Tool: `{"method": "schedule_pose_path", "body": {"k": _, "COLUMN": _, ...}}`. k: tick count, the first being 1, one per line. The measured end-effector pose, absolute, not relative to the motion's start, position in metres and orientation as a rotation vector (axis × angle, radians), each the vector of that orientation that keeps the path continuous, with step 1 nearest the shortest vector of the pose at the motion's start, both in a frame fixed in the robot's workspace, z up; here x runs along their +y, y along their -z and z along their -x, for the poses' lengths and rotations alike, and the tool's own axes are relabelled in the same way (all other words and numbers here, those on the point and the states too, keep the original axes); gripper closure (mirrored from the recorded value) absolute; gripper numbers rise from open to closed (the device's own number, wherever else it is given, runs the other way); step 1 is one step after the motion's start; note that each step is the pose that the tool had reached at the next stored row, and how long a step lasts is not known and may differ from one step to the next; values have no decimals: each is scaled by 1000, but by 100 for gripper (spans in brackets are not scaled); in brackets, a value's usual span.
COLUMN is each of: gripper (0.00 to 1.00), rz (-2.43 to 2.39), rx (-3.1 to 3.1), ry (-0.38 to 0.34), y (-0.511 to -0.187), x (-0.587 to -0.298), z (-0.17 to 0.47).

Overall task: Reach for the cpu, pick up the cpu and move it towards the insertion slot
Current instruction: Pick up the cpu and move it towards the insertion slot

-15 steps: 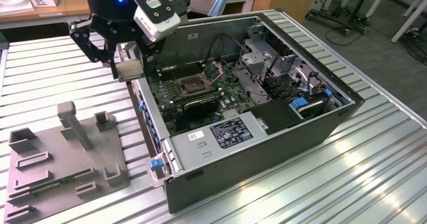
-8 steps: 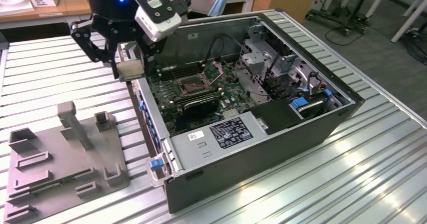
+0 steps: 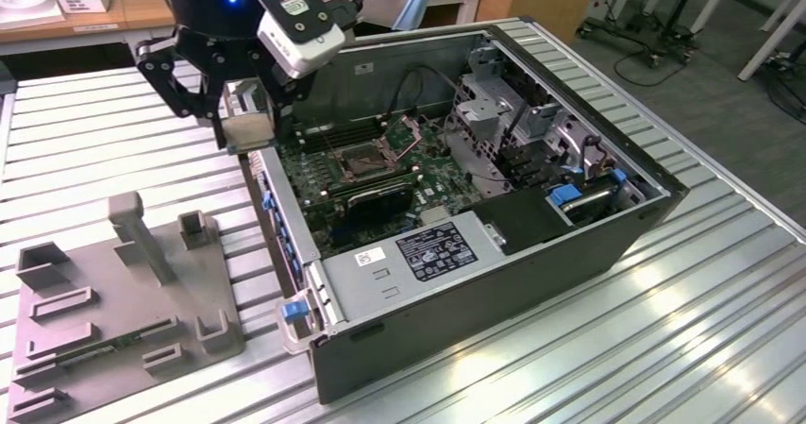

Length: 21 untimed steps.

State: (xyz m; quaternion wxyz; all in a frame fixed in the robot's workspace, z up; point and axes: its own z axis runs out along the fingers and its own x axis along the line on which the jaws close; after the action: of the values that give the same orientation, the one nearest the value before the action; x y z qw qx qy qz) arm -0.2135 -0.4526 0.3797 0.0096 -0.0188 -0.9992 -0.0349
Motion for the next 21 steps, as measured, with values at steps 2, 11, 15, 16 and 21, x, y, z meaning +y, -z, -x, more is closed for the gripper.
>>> {"method": "schedule_pose_path", "body": {"k": 2, "gripper": 45, "rz": 59, "rx": -3120, "ry": 109, "y": -380, "x": -453, "z": 213}}
{"method": "schedule_pose_path", "body": {"k": 11, "gripper": 45, "rz": 59, "rx": -3120, "ry": 109, "y": -379, "x": -453, "z": 206}}
{"method": "schedule_pose_path", "body": {"k": 15, "gripper": 45, "rz": 59, "rx": -3120, "ry": 109, "y": -379, "x": -453, "z": 202}}
{"method": "schedule_pose_path", "body": {"k": 16, "gripper": 45, "rz": 59, "rx": -3120, "ry": 109, "y": -379, "x": -453, "z": 201}}
{"method": "schedule_pose_path", "body": {"k": 21, "gripper": 45, "rz": 59, "rx": -3120, "ry": 109, "y": -379, "x": -453, "z": 198}}
